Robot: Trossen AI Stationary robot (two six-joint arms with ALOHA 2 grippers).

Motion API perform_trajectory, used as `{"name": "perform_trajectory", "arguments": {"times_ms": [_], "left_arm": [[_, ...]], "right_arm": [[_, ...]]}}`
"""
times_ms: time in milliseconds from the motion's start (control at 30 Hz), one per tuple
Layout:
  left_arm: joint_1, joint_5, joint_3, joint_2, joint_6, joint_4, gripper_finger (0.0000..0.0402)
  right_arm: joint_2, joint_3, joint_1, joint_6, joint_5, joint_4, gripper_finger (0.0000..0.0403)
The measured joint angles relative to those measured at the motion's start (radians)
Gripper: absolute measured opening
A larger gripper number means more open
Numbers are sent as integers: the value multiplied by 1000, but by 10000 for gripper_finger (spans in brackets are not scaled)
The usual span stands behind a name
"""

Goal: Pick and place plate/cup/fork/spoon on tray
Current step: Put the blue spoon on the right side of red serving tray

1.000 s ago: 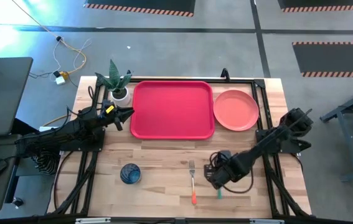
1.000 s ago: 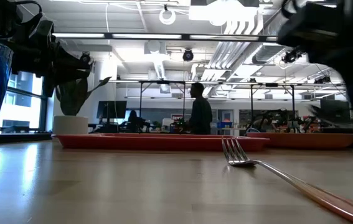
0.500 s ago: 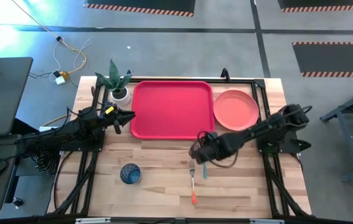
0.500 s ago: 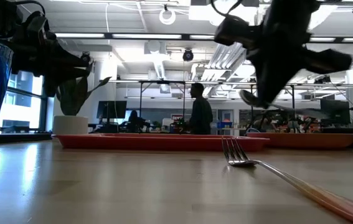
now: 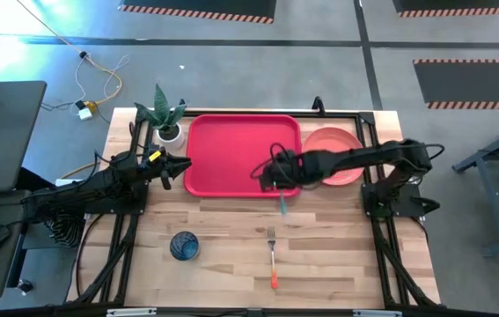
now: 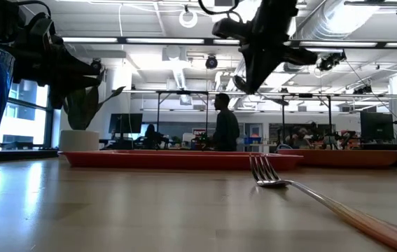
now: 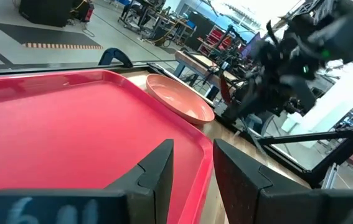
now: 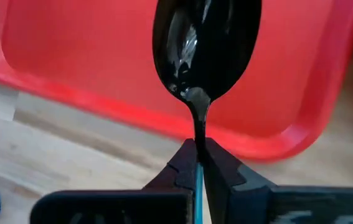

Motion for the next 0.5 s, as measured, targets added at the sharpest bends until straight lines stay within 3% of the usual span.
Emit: {"name": "perform_trajectory", "arguments": {"times_ms": [267, 500], "left_arm": [[0, 0, 0, 0, 0, 0, 104], [0, 0, 0, 0, 0, 0, 104]], "right_arm": [[0, 159, -125, -186, 79, -164, 0], [-2, 199, -216, -306, 121, -202, 0]]}}
